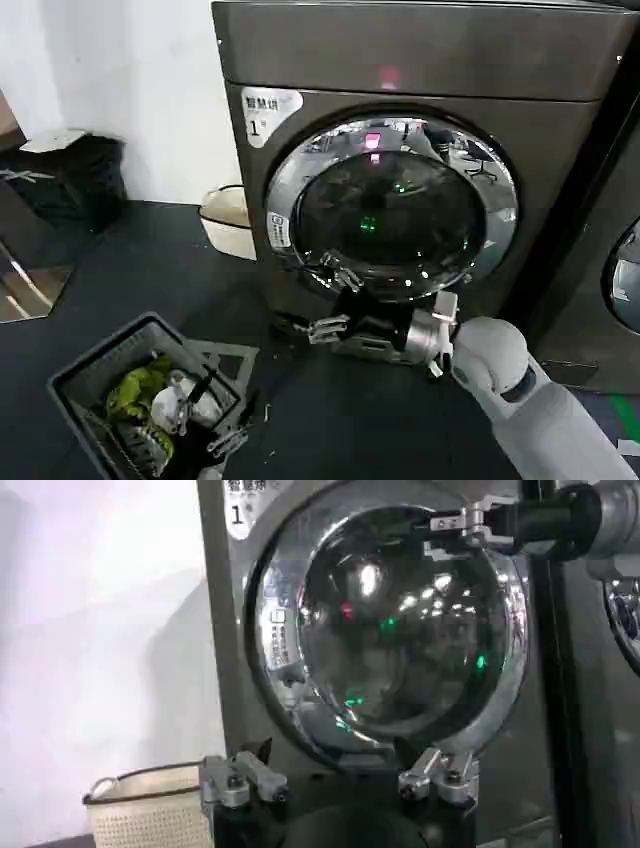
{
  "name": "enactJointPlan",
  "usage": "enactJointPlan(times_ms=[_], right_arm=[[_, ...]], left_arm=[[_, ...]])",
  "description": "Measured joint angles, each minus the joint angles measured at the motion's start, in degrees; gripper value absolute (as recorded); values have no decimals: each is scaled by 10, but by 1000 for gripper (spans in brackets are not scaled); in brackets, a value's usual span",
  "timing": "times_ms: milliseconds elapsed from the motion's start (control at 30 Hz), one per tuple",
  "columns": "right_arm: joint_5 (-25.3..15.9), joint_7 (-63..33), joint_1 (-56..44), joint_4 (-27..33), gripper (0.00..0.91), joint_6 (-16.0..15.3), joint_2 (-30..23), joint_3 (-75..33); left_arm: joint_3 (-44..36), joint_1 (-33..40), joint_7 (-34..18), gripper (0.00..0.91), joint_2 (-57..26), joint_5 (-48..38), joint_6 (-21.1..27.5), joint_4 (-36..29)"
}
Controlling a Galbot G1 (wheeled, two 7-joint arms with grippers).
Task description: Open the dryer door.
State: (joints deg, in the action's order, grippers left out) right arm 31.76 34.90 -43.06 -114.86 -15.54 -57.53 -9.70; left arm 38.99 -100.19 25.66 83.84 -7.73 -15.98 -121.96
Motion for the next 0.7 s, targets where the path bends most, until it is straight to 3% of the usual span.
enactJointPlan(times_ms=[100, 333, 700], right_arm=[[-33, 21, -1, 24, 907, 0, -5, -18], [-46, -11, 30, 125, 907, 44, -28, -21], [-64, -42, 116, 239, 907, 59, -74, 64]], left_arm=[[-4, 0, 7, 907, -1, -8, 10, -3], [-6, 6, -12, 907, 0, -11, 67, -14], [-3, 12, -1, 907, 13, 7, 122, -24]])
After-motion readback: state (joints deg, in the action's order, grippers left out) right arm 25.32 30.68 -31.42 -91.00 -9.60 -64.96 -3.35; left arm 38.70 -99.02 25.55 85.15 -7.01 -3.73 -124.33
